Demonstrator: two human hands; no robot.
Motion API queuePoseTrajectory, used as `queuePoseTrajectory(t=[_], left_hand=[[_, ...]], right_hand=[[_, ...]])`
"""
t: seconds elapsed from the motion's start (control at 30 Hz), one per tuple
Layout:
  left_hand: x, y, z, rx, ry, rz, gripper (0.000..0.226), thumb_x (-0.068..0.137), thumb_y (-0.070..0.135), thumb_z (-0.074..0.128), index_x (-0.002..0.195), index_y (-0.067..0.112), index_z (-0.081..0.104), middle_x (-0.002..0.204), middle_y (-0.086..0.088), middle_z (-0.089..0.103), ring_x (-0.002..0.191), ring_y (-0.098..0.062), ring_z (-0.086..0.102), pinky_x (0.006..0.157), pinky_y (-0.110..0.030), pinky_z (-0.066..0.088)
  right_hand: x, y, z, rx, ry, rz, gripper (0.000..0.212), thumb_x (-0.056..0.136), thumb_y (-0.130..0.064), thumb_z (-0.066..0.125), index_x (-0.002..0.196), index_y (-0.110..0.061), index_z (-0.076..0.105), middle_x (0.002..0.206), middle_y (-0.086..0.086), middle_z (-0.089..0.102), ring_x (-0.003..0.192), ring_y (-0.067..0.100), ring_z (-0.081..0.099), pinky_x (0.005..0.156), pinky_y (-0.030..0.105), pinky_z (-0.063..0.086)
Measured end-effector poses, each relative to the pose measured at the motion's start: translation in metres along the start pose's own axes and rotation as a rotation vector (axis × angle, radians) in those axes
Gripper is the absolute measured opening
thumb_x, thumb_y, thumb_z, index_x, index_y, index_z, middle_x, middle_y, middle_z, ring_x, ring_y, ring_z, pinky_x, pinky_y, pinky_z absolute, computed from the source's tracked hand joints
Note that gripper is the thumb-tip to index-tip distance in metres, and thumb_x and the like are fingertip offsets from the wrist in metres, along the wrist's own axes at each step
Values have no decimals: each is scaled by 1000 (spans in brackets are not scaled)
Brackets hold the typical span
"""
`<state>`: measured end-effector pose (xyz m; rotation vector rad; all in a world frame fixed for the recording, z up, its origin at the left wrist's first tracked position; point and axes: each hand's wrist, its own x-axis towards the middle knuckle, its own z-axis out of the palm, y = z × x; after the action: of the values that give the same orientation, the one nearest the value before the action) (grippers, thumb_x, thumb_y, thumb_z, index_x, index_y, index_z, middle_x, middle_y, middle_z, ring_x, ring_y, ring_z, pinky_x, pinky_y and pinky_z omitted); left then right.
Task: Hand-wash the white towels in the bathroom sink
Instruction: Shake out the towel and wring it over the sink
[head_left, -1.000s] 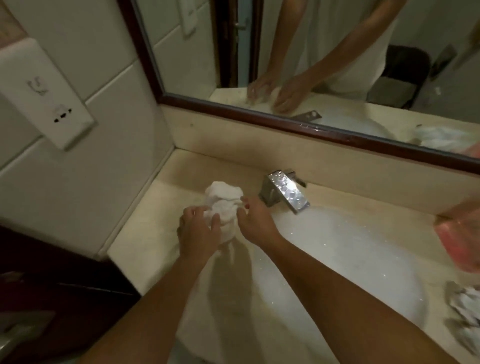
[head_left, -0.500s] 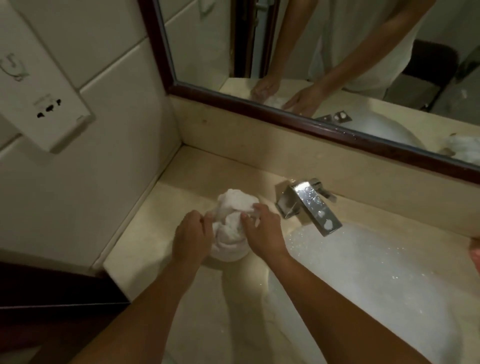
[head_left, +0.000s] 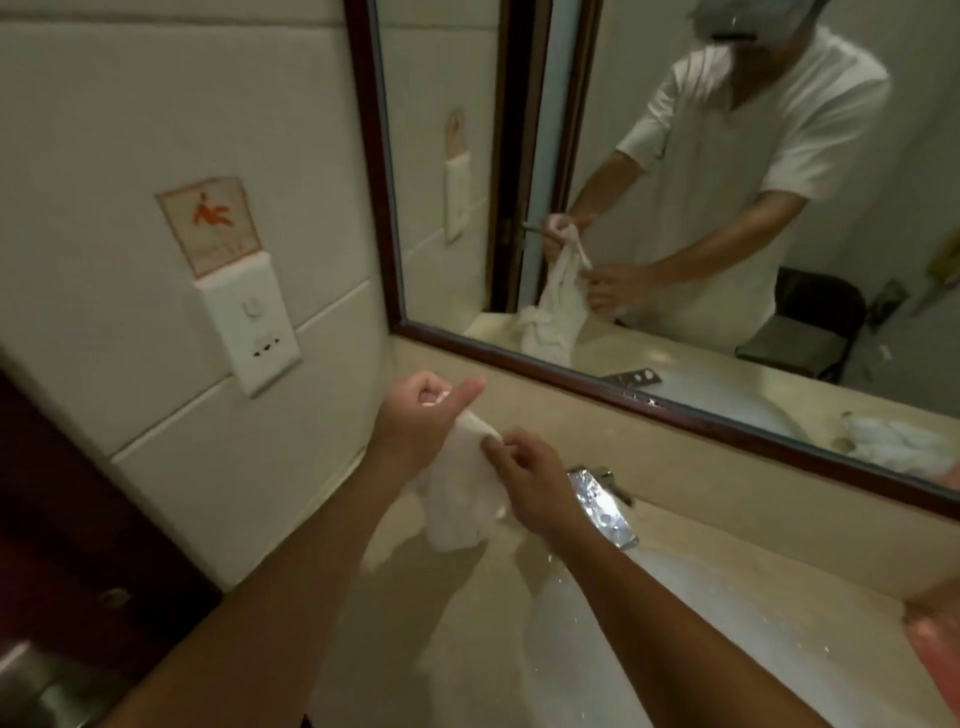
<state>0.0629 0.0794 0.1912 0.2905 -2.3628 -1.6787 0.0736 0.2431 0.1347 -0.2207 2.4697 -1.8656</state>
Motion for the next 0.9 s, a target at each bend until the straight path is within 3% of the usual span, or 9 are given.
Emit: queuePoseTrajectory(t=[0.1, 0.17, 0.23, 0.37, 0.5, 0.63, 0.77, 0.83, 0.9], left_hand=[[1, 28, -27, 173, -33, 54, 56, 80, 65, 78, 76, 10, 69, 66, 0, 64, 64, -11, 54, 62, -29, 42], [-3, 37, -40, 270, -63, 104, 72, 78, 80, 65, 65, 10, 61, 59, -2, 52, 57, -10, 45, 58, -33, 35], [-9, 43, -52, 319, -31, 167, 65, 93, 70, 58, 56, 17, 47, 56, 4, 43, 54, -11, 41, 57, -36, 27], [-10, 62, -71, 301, 149, 216, 61, 110, 44, 42, 55, 18, 40, 57, -1, 48, 63, -24, 49, 60, -39, 22], [-4, 94, -84, 162, 130, 273, 58, 108, 45, 48, 57, 23, 34, 54, 9, 37, 51, -6, 35, 47, -22, 29], [8, 126, -100, 55, 120, 383, 58, 106, 47, 52, 56, 24, 34, 52, 12, 32, 42, -1, 35, 45, -17, 29], [22, 154, -115, -11, 129, 453, 61, 104, 49, 53, 54, 21, 34, 47, 14, 30, 40, -2, 34, 43, -14, 29], [30, 159, -119, -21, 101, 493, 63, 103, 53, 53, 56, 17, 33, 49, 11, 29, 41, -5, 30, 45, -18, 26], [35, 156, -121, -6, 70, 508, 62, 102, 57, 52, 59, 14, 38, 52, 7, 29, 44, -7, 27, 47, -22, 26]], right_hand=[[2, -49, -10, 96, -12, -86, 25, 106, -24, 64, 86, -9, 66, 71, -3, 58, 63, 3, 51, 59, 18, 41], [4, -75, -9, 154, -40, -154, 24, 107, -19, 61, 96, 1, 68, 75, 0, 61, 66, 1, 54, 61, 16, 44], [6, -96, -5, 110, -31, -219, 22, 106, -20, 63, 94, -3, 69, 73, -8, 59, 61, -5, 51, 60, 13, 40], [8, -117, -3, -38, -22, -263, 22, 104, -24, 67, 83, -16, 67, 67, -13, 54, 59, -4, 47, 59, 16, 36], [5, -137, -7, -55, -89, -255, 25, 104, -29, 67, 82, -17, 68, 69, -11, 56, 59, -3, 49, 59, 19, 40], [10, -174, -9, -67, -84, -276, 35, 105, -41, 63, 95, -8, 72, 92, 16, 71, 75, 13, 63, 70, 33, 52], [19, -197, -10, -42, -88, -248, 48, 99, -52, 68, 97, -4, 71, 90, 8, 70, 75, 14, 65, 71, 31, 51], [20, -187, -5, -91, -181, -202, 58, 92, -60, 71, 106, -5, 72, 103, 12, 75, 90, 27, 71, 83, 39, 56], [17, -167, 4, -128, -247, -167, 52, 95, -59, 69, 113, -10, 74, 114, 8, 77, 106, 25, 73, 96, 42, 58]])
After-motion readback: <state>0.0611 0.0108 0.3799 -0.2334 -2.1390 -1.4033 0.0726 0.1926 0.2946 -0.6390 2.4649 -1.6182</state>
